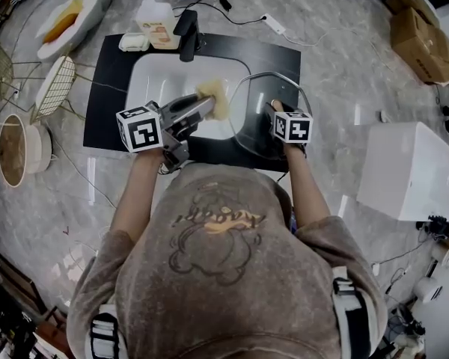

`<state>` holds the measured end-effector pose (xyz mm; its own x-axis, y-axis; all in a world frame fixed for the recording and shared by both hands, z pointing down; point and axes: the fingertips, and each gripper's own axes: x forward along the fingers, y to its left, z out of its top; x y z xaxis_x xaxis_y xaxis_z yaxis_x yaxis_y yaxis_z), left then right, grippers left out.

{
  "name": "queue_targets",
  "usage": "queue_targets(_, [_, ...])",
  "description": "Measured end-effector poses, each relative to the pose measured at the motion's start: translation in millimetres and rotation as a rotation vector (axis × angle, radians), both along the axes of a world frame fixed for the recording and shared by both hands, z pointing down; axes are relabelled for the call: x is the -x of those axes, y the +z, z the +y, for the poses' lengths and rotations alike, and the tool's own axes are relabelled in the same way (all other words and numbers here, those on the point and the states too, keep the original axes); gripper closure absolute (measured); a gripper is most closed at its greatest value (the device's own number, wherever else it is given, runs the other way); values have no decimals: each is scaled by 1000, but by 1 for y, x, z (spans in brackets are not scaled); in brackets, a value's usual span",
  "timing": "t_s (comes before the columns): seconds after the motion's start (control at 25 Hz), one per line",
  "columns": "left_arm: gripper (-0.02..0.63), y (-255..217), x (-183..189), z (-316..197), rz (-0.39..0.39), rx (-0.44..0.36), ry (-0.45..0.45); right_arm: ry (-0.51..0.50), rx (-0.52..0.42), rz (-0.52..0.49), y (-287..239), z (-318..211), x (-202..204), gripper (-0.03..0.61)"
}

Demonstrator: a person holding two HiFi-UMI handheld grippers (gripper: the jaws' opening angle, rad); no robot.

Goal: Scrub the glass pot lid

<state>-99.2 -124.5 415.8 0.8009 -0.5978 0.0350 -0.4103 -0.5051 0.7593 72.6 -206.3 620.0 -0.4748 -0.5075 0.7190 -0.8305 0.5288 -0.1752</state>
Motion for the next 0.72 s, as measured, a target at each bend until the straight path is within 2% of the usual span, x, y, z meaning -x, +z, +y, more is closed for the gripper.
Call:
queue_targets(0.2, [551, 5, 4, 2, -8, 11, -6, -17, -10, 46, 5, -1, 4, 402])
queue_targets(0.72, [551, 10, -5, -3, -7, 20, 29, -18, -42, 76, 9, -1, 7, 399])
